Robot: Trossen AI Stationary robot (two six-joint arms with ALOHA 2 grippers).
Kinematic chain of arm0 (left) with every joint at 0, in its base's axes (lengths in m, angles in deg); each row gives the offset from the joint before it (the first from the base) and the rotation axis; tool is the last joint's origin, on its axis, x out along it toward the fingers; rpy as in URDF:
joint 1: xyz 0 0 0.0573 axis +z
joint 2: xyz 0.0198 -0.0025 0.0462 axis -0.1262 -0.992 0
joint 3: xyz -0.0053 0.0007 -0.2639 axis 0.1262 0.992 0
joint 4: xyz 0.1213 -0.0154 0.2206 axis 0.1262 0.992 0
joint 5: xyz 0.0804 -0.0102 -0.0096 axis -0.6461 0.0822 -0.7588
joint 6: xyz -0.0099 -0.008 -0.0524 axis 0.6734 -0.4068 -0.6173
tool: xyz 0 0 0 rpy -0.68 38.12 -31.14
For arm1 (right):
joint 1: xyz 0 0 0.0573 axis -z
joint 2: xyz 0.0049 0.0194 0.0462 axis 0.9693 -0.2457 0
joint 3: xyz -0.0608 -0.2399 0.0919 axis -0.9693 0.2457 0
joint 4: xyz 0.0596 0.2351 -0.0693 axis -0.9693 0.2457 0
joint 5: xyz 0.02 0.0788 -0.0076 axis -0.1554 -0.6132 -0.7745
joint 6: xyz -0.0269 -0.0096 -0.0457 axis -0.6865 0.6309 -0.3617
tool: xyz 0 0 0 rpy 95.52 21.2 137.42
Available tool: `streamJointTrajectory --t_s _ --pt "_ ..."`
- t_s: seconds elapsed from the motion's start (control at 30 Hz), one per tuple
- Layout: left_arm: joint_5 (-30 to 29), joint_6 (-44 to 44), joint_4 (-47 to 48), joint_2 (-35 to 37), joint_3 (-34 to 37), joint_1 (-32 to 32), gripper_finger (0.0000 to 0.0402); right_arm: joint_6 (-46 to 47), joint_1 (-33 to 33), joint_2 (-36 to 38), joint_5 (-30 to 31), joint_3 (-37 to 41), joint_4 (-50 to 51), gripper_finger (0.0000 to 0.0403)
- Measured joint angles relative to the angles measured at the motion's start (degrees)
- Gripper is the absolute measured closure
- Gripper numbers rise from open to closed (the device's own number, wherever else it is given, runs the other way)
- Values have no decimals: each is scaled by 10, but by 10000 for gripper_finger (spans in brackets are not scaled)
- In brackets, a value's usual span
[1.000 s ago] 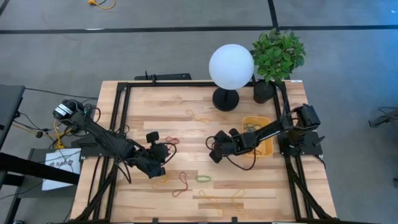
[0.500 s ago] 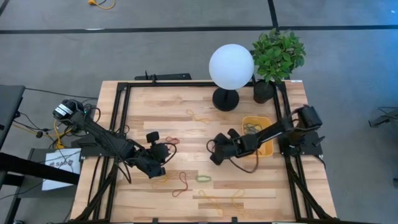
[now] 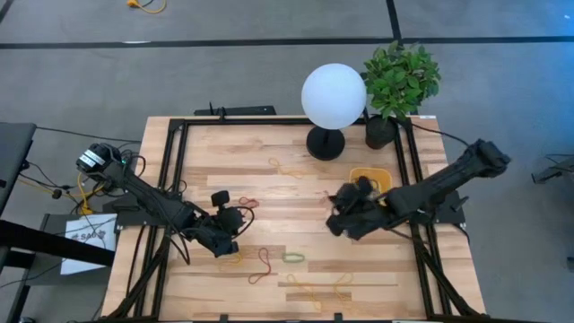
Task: Pick and place items into bin
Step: Put the red rubber band into the bin
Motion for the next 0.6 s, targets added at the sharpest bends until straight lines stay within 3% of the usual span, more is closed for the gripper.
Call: streamJointTrajectory --t_s 0.1,0.33,0.6 --pt "1 0 -19 0 21 0 338 86 -13 16 -8 0 103 401" --pt "15 -1 -43 0 38 0 338 315 -29 5 -129 0 359 402" --pt "10 31 -112 0 38 0 338 329 -39 -44 -228 0 350 402"
